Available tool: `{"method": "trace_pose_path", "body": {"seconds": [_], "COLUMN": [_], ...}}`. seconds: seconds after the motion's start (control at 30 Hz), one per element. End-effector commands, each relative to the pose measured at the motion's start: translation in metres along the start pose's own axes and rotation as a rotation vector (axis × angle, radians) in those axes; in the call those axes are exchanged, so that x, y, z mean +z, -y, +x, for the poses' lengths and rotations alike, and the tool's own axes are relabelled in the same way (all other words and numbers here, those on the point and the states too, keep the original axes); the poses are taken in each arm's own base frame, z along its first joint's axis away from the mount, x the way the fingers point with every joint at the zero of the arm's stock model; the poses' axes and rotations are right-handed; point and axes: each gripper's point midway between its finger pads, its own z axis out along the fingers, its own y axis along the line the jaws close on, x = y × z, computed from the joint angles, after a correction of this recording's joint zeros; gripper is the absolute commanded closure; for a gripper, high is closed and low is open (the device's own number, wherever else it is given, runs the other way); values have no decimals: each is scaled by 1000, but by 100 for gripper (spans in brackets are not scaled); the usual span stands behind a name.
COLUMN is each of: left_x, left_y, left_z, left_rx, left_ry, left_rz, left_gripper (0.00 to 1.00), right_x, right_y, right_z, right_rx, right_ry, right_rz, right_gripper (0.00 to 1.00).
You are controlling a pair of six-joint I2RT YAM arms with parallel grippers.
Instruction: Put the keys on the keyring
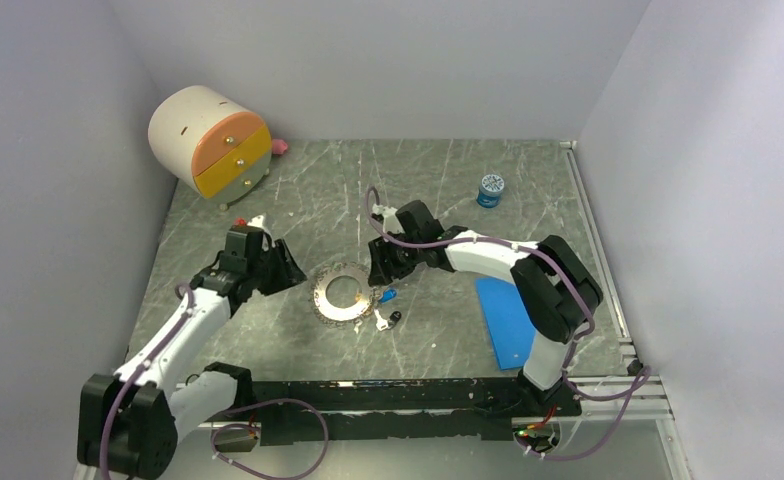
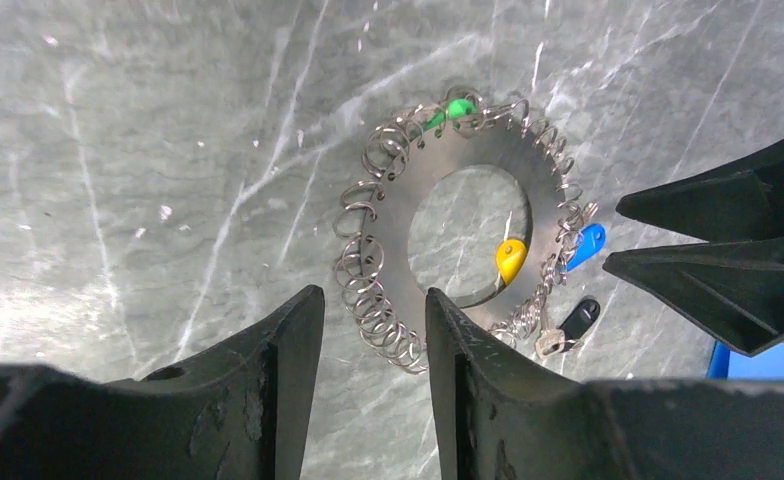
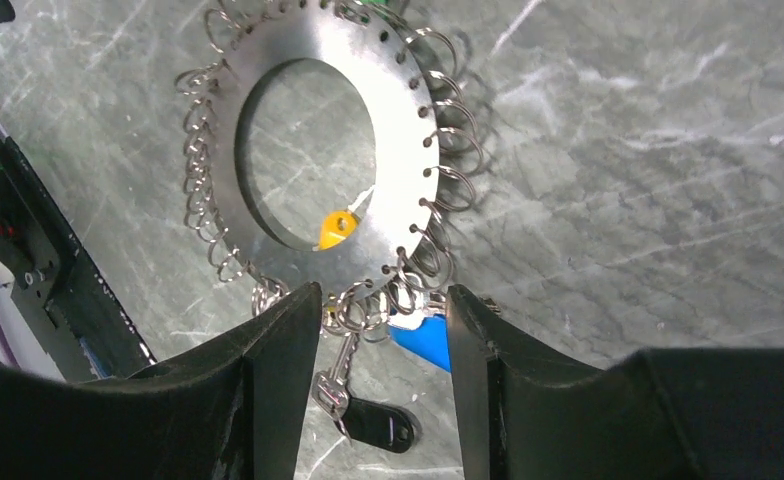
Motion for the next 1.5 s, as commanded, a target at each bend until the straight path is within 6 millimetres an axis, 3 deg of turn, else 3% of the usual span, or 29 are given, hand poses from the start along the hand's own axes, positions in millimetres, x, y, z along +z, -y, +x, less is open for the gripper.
{"method": "trace_pose_path", "body": {"seconds": [0.0, 0.1, 0.2, 0.4, 0.73, 1.23, 1.47], "left_x": [-12, -14, -18, -15, 16, 39, 50], "left_y": [0, 24, 30, 17, -1, 0, 4], "left_z": [-17, -7, -4, -1, 17, 31, 30], "left_rx": [121, 278, 292, 289, 235, 312, 366], "left_ry": [127, 147, 187, 197, 2, -99, -113], "left_rz": [29, 225, 286, 220, 43, -96, -129], "left_gripper": [52, 53, 53, 54, 53, 54, 60], "right_x": [-11, -10, -10, -17, -20, -18, -17], "right_y": [-18, -18, -17, -17, -15, -21, -22], "right_z": [-38, -38, -33, -23, -13, -15, -14], "right_rx": [-113, -117, -113, -97, -67, -53, -50], "right_ry": [100, 92, 81, 93, 90, 100, 91], "right_rz": [-24, -27, -25, -32, -41, -79, -88], "right_gripper": [48, 47, 47, 48, 47, 48, 48]}}
